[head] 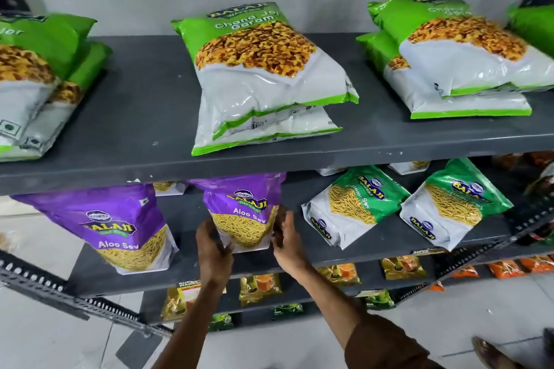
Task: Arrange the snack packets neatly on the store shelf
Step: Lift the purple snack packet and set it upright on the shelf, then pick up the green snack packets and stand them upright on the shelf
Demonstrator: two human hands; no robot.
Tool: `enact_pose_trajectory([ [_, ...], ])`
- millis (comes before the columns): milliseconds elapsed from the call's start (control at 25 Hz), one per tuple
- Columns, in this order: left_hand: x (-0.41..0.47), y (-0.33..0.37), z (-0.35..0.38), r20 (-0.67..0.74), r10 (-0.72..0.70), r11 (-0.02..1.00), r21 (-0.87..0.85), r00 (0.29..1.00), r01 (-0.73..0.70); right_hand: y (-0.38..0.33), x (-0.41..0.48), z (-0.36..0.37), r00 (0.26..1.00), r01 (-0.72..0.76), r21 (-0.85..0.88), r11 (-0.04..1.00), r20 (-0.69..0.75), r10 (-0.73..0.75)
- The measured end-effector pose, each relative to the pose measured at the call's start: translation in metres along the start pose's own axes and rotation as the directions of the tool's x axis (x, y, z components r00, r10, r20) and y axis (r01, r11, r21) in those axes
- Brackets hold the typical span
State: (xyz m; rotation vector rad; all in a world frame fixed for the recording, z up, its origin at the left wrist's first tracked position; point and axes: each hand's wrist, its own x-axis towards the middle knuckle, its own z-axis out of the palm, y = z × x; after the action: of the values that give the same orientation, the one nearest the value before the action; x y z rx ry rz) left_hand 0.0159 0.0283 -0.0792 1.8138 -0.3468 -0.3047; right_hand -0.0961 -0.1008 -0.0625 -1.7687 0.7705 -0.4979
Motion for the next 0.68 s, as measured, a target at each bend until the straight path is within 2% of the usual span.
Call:
enact_pose_trajectory([
  [80, -0.036, -0.003, 0.009, -0.200, 0.121, 0.983, 0.162, 0.972, -0.089, -0.001, -0.009, -0.010, 0.995, 0.071, 0.008, 0.997, -0.068, -0.070],
  [120, -0.058, 0.002, 0.021, -0.231, 0.241, 0.958, 0.215, 0.943, -0.192, -0.001, -0.015, -0.022, 0.982, 0.120, 0.007, 0.993, -0.147, -0.118],
  [160, -0.075, 0.009, 0.034, -0.173, 0.372, 0.913, 0.246, 0.912, -0.325, -0.002, -0.018, -0.035, 0.954, 0.176, -0.012, 0.984, -0.243, -0.174],
  [240, -0.085, 0.023, 0.066, 0.099, 0.535, 0.807, 0.235, 0.839, -0.542, -0.001, -0.020, -0.064, 0.869, 0.219, -0.071, 0.973, -0.438, -0.228],
  [320, -0.076, 0.056, 0.100, 0.307, 0.501, 0.799, 0.195, 0.809, -0.569, 0.004, -0.019, -0.096, 0.775, 0.117, -0.102, 0.988, -0.612, -0.155],
  [400, -0.058, 0.090, 0.136, 0.349, 0.430, 0.833, 0.203, 0.833, -0.515, 0.014, -0.015, -0.125, 0.716, -0.077, -0.071, 0.995, -0.698, 0.006],
  [480, -0.031, 0.113, 0.167, 0.344, 0.294, 0.886, 0.253, 0.892, -0.389, 0.026, -0.011, -0.145, 0.748, -0.244, 0.032, 0.969, -0.630, 0.209],
  [520, -0.018, 0.122, 0.178, 0.392, 0.157, 0.917, 0.283, 0.906, -0.282, 0.030, -0.008, -0.153, 0.782, -0.283, 0.136, 0.949, -0.541, 0.311],
  [600, -0.003, 0.127, 0.195, 0.543, -0.106, 0.899, 0.410, 0.833, -0.153, 0.030, -0.005, -0.166, 0.825, -0.371, 0.391, 0.842, -0.278, 0.493],
  [640, -0.001, 0.124, 0.200, 0.567, -0.161, 0.875, 0.460, 0.808, -0.149, 0.026, -0.005, -0.170, 0.827, -0.425, 0.481, 0.767, -0.137, 0.545],
  [680, -0.004, 0.120, 0.202, 0.556, -0.165, 0.867, 0.475, 0.815, -0.148, 0.026, -0.007, -0.173, 0.836, -0.448, 0.521, 0.726, -0.044, 0.547],
])
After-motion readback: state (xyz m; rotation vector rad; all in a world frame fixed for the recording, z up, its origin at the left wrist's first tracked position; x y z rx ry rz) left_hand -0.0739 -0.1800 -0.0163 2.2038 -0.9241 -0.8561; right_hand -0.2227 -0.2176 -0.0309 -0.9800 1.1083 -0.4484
